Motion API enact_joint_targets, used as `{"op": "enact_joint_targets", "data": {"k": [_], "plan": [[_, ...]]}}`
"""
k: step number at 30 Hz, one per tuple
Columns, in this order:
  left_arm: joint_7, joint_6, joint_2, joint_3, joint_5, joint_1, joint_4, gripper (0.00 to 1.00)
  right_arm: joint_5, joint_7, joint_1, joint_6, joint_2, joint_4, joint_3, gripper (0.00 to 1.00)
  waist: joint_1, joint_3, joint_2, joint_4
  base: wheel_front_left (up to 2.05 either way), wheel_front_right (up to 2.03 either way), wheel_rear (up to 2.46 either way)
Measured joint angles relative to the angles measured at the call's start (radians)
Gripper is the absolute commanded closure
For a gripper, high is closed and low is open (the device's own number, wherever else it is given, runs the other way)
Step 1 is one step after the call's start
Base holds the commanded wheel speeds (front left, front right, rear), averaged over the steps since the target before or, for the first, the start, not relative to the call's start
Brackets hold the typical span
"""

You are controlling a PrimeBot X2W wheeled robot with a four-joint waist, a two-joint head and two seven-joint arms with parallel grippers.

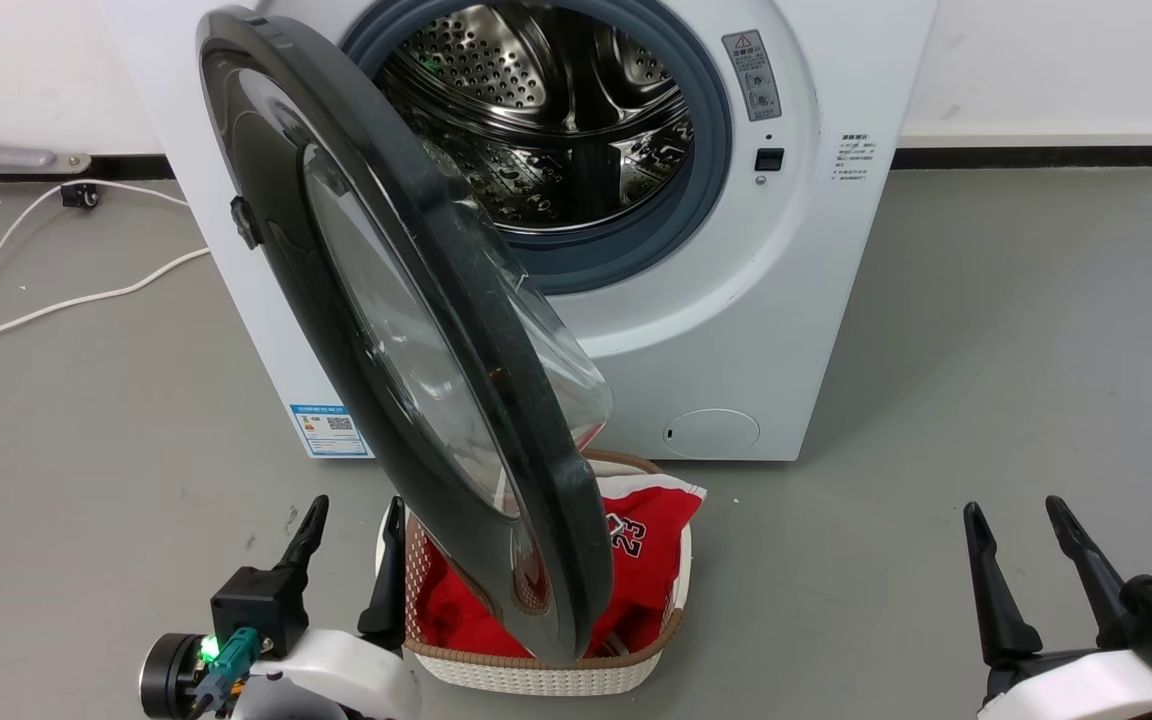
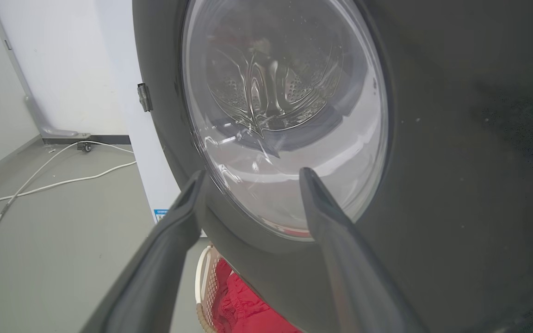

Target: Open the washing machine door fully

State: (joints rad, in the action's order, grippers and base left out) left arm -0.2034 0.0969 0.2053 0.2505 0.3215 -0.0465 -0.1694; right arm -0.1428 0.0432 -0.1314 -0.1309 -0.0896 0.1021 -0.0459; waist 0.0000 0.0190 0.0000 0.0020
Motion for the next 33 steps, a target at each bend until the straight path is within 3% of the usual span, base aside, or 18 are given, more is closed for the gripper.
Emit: {"op": "enact_joint_targets", "data": {"k": [2,16,28,33], "plan": [[0.000,0.001,0.001,0.000,0.000,0.000,0.000,1.00,0.000,0.000,0.000,0.000,0.000,-0.001,0.002,0.00,0.0000,0.000,0.0000,0.000,0.00,0.00,0.00],[0.001,0.028,0.011,-0.008,0.000,-0.011,0.090,1.00,-0.001,0.000,0.000,0.000,0.000,-0.008,0.001,0.00,0.0000,0.004,0.0000,0.005,0.00,0.00,0.00],[0.020,0.078,0.037,-0.030,-0.044,-0.099,0.423,1.00,-0.005,0.000,0.000,0.000,0.005,-0.018,-0.008,0.00,0.0000,0.016,0.0000,0.011,0.00,0.00,0.00],[0.025,0.085,0.030,0.008,-0.082,-0.143,0.563,1.00,-0.004,0.001,0.000,0.000,0.008,-0.024,-0.002,0.00,0.0000,0.025,0.0000,0.008,0.00,0.00,0.00]]}}
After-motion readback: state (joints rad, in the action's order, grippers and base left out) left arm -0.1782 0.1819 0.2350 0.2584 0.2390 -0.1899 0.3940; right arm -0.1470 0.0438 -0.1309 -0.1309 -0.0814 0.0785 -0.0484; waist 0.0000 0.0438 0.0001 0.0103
